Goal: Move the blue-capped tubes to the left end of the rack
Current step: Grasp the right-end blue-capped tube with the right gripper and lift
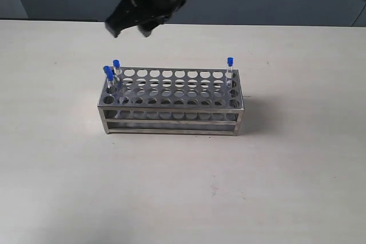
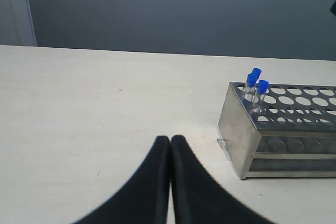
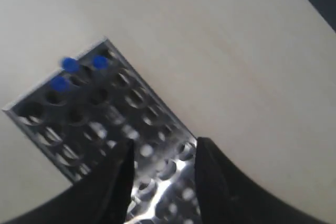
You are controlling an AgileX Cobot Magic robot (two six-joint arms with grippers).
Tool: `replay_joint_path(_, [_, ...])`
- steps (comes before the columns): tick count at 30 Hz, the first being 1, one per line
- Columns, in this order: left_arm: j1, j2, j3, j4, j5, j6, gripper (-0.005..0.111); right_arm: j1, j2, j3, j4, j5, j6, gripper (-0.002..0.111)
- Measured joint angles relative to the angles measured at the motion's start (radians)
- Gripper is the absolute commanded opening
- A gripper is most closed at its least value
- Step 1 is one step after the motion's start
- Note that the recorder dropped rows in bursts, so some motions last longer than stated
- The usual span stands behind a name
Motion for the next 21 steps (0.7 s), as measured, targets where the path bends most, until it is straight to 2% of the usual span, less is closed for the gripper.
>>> replay_joint_path(3, [0.0, 0.0, 0.0, 0.0, 0.0, 0.0, 0.001, -0.049, -0.004, 0.005, -0.063, 0.054, 0.048, 0.038])
replay_joint_path(11, [0.0, 0.0, 0.0, 0.0, 0.0, 0.0, 0.001, -0.198, -0.004, 0.108, -0.041, 0.077, 0.085, 0.038])
replay_joint_path(21, [0.0, 0.0, 0.0, 0.0, 0.0, 0.0, 0.001, -0.211, 0.0, 0.185, -0.021, 0.083, 0.088, 0.038])
